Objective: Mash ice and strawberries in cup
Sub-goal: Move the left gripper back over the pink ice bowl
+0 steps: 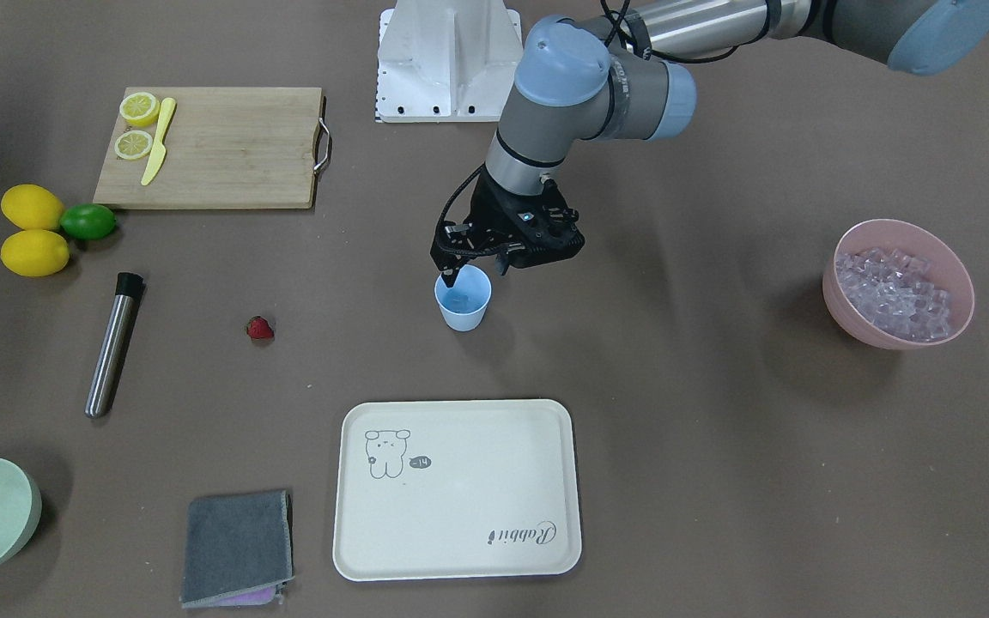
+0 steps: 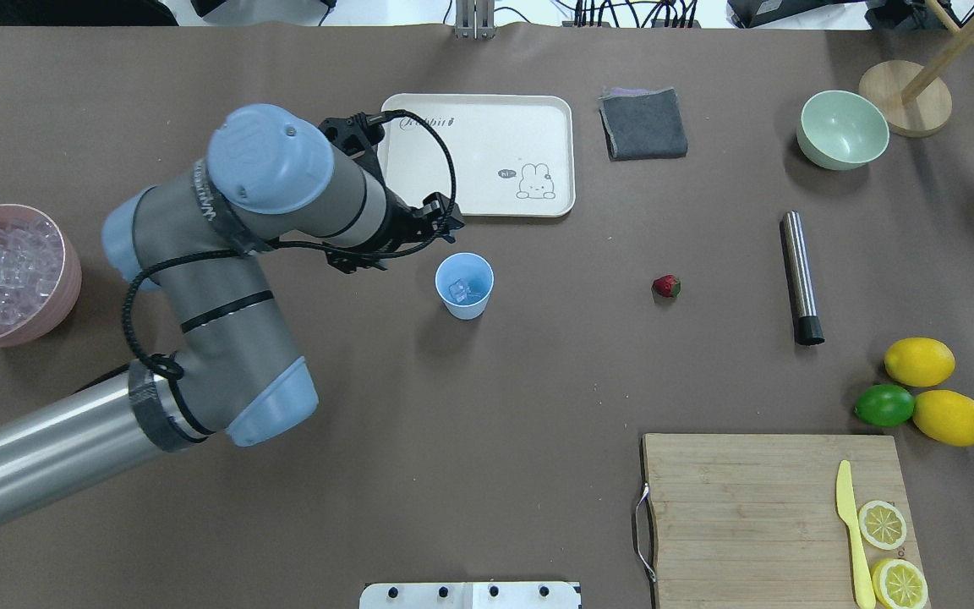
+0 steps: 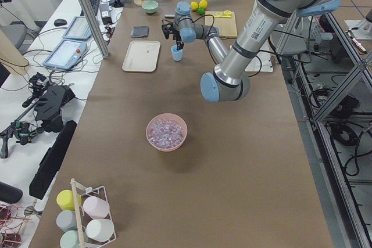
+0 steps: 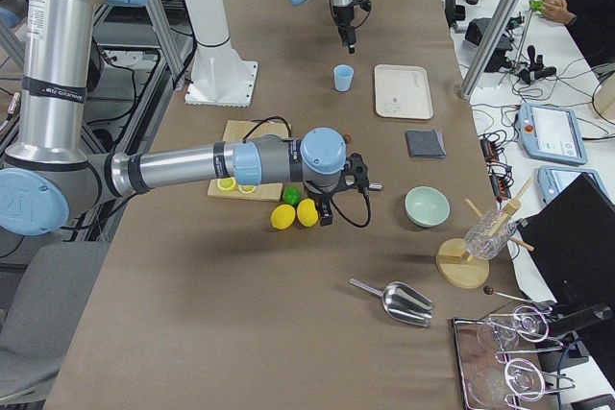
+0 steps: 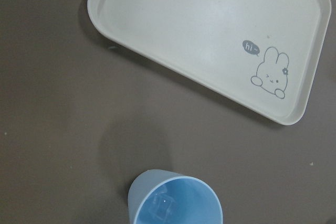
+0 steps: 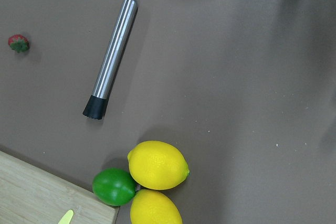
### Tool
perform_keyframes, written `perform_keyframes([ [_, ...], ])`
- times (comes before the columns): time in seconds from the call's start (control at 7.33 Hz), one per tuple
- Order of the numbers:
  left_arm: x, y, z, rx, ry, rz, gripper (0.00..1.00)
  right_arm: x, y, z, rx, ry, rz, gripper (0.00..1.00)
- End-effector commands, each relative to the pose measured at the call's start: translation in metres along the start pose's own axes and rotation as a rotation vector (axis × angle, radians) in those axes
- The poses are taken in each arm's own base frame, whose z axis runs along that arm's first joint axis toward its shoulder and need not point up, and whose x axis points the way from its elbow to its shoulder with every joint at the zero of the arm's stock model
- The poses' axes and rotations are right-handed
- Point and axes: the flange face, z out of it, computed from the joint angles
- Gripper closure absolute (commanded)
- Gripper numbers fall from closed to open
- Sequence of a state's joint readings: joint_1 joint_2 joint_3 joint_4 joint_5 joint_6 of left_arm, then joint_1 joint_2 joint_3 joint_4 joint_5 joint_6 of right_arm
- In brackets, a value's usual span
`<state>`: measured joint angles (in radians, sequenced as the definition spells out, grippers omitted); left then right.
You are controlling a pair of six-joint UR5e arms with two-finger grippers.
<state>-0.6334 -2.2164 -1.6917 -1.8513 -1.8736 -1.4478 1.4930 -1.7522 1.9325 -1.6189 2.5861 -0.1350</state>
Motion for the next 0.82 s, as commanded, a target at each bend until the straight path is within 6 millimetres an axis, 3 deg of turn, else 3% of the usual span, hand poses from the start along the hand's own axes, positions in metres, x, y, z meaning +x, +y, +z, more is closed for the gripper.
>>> perform_keyframes([
  [0.0, -0.083, -0.035, -0.027, 0.044, -0.065, 0.302, 0.02, -0.002, 0.010, 0.001, 0.038, 0.003, -0.057, 0.00],
  [0.27, -0.184, -0.082, -0.055, -0.040, -0.113, 0.489, 0.02, 0.000, 0.017, 0.003, 0.039, -0.005, -0.054, 0.00],
  [0.68, -0.324, -0.114, -0.104, -0.061, -0.233, 0.718, 0.02, 0.001, 0.020, 0.004, 0.037, -0.007, -0.050, 0.00],
])
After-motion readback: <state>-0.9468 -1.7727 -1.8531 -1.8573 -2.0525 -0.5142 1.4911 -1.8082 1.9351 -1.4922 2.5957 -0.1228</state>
